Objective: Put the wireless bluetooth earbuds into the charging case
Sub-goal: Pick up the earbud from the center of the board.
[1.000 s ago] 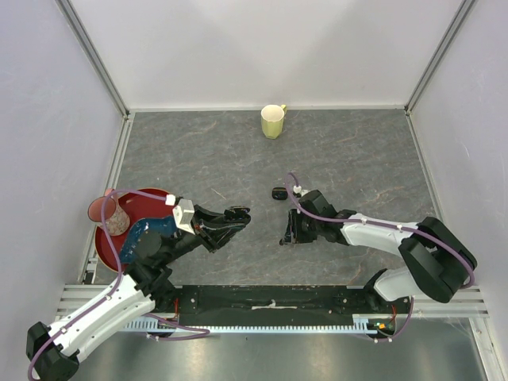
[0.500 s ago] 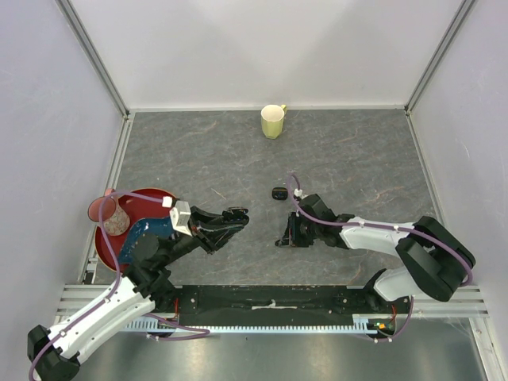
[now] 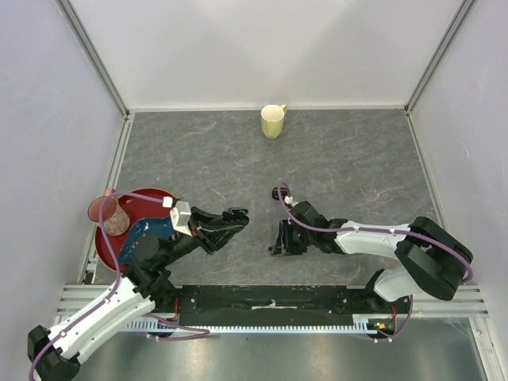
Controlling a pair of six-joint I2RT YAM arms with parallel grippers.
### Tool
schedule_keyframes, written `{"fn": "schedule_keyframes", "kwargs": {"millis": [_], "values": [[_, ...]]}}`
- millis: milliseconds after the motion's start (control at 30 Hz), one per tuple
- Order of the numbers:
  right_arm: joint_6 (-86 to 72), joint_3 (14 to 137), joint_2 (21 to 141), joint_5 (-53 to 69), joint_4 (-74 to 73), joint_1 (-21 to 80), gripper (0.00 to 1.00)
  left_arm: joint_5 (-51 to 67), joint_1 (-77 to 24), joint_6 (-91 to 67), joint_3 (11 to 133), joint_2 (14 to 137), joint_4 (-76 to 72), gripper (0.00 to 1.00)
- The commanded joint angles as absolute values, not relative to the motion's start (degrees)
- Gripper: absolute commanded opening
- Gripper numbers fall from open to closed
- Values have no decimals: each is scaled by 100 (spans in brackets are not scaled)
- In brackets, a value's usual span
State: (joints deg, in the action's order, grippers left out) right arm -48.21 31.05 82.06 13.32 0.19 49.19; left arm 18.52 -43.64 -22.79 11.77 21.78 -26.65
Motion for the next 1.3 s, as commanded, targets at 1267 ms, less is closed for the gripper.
{"fn": "schedule_keyframes", "kwargs": {"millis": [1267], "values": [[-3718,4298,8112,624,-721,5968,37,747,-4377,-2250,1072,994,-2066,2]]}}
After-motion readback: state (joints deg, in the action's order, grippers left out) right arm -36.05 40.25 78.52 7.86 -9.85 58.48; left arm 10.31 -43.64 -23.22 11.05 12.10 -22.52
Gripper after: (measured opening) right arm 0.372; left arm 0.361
